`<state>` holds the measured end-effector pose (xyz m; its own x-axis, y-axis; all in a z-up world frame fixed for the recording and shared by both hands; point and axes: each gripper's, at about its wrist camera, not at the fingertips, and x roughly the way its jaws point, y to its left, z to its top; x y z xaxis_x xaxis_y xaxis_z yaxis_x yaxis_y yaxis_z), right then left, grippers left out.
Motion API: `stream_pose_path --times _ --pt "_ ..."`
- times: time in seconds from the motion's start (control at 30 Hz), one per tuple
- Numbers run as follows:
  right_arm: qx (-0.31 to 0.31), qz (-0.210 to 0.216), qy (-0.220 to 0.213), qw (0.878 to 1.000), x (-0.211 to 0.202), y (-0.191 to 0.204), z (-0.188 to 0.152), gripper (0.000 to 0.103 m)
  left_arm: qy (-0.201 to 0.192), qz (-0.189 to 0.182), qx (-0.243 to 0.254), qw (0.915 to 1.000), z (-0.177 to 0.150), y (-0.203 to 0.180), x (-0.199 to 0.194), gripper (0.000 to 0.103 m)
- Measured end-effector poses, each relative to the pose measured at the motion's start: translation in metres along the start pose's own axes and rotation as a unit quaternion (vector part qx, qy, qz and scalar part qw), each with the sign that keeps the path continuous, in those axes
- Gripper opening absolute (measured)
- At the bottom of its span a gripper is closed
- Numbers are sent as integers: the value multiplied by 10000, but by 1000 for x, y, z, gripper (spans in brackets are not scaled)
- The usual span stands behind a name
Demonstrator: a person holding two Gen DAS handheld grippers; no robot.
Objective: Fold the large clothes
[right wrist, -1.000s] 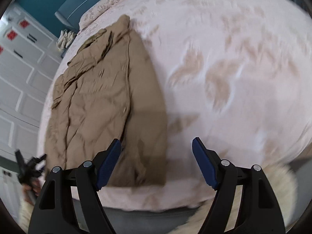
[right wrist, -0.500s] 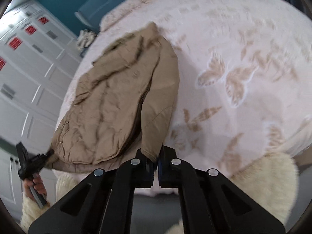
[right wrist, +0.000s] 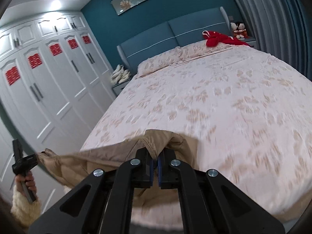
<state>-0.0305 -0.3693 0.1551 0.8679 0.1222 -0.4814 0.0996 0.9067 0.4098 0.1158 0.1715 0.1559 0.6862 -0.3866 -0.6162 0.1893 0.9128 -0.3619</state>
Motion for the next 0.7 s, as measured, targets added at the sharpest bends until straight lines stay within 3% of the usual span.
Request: stream_pose_path --times 0.17,0.3,0.47,0.6,0.7 --pt "218 -522 194 9982 115 -21 24 1 250 862 307 9955 33 -6 117 1" --pt "444 -880 469 9940 183 -43 16 1 631 1256 221 9898 34 8 202 1" --pt "574 -1253 853 9868 248 -63 -4 1 1083 1712 338 9787 13 24 270 1" --pt "881 -1338 1041 9816 281 -80 -24 1 1370 1770 148 9745 -3 43 304 2" --pt "829 -1436 1211 9787 300 -82 -35 1 1459 1887 270 9708 -15 44 323 2"
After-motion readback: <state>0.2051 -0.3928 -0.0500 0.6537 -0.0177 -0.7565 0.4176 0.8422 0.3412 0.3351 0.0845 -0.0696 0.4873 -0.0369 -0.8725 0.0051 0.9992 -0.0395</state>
